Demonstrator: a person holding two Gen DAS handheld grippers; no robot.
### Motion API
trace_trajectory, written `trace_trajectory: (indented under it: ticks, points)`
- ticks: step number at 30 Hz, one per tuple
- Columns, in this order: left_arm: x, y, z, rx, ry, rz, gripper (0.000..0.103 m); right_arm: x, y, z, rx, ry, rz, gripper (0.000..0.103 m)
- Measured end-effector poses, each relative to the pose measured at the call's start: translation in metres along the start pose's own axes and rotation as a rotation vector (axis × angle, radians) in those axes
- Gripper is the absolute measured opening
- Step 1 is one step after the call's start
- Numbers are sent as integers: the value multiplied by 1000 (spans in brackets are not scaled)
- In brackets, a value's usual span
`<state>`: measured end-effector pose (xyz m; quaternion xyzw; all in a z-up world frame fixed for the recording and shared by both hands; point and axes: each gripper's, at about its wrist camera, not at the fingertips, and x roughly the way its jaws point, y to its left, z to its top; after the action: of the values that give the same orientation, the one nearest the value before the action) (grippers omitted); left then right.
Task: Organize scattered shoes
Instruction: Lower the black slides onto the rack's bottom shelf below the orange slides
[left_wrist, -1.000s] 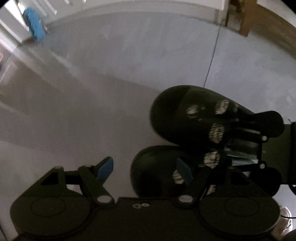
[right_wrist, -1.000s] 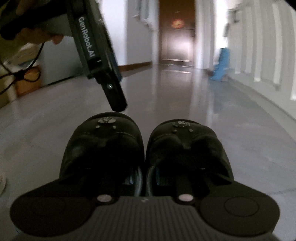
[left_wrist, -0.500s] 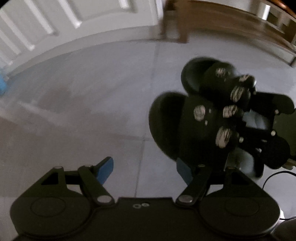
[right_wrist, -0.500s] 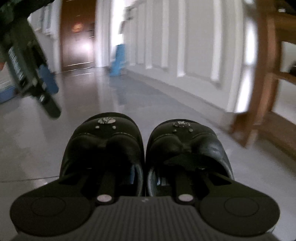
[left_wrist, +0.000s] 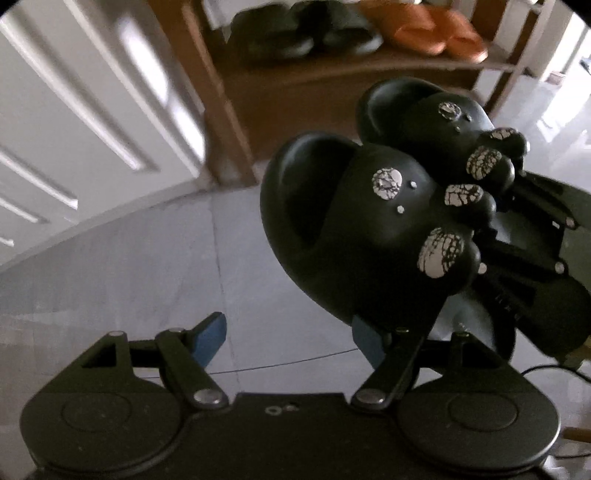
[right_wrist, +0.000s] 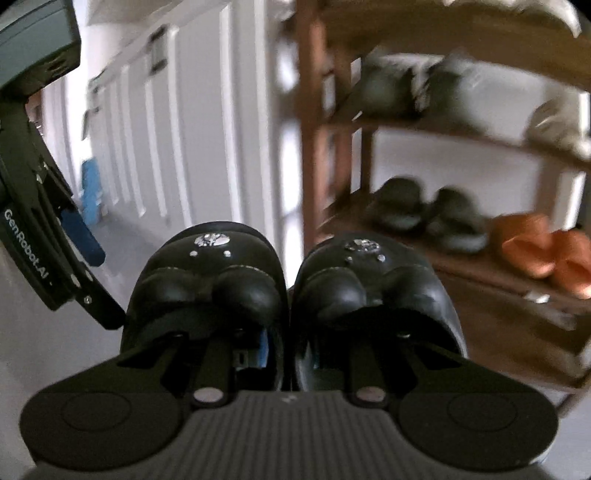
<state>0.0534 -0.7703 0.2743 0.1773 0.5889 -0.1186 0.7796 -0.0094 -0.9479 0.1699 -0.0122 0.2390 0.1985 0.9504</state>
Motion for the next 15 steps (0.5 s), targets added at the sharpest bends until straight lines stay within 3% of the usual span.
trace_trajectory:
  ticks: [6, 11, 15]
  points:
    - [-46, -29, 35, 75, 36, -19, 75, -54, -34, 55, 62, 36, -102, 24]
    - [-63, -64, 54, 95, 78, -46, 75, -63, -67, 63, 103, 89, -160, 24]
    - [-55, -82, 82, 121, 77, -33, 75, -65, -92, 62, 113, 99, -167, 24]
